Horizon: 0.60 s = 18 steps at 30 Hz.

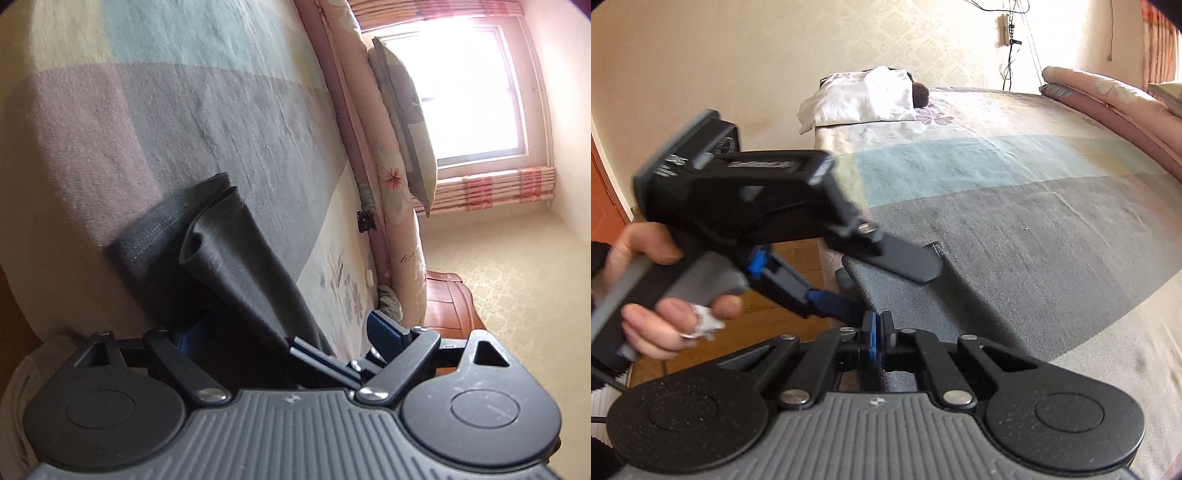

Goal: Fold clothes

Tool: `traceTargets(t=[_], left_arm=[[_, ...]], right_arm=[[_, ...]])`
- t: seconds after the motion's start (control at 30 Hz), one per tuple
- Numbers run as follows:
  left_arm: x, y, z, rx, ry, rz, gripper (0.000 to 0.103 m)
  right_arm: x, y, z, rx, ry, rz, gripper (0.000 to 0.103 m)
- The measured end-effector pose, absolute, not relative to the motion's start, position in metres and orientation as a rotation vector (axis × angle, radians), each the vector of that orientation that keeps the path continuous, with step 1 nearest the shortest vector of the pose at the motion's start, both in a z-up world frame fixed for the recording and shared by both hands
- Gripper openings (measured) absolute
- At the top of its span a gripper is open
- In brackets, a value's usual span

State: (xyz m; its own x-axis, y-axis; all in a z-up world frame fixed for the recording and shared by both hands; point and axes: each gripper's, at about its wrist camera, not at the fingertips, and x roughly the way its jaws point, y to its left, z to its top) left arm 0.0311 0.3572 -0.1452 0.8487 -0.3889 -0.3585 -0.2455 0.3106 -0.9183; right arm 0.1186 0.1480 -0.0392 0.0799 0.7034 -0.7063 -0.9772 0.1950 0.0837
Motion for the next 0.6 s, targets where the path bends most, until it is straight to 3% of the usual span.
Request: traceTargets(t=[0.2,0.37,0.6], left_arm=[[0.042,0.357,-0.157,-1.289,0.544,-0.059,0.088],[0.034,0.352,-0.152,-1.212,0.538,-0.016,0.063],[0.056,0.336,-0.13,-0.939,0.583,0.07,0.062]], right_arm=[[0.116,0.135,-0.038,-0.452,0.744,1.32,0.008],[0.116,0.096,-0.028,-0.418,0.73,1.24,0.012],[0.119,0.026,-0.023,-0.32,0.739,1.071,0.017]])
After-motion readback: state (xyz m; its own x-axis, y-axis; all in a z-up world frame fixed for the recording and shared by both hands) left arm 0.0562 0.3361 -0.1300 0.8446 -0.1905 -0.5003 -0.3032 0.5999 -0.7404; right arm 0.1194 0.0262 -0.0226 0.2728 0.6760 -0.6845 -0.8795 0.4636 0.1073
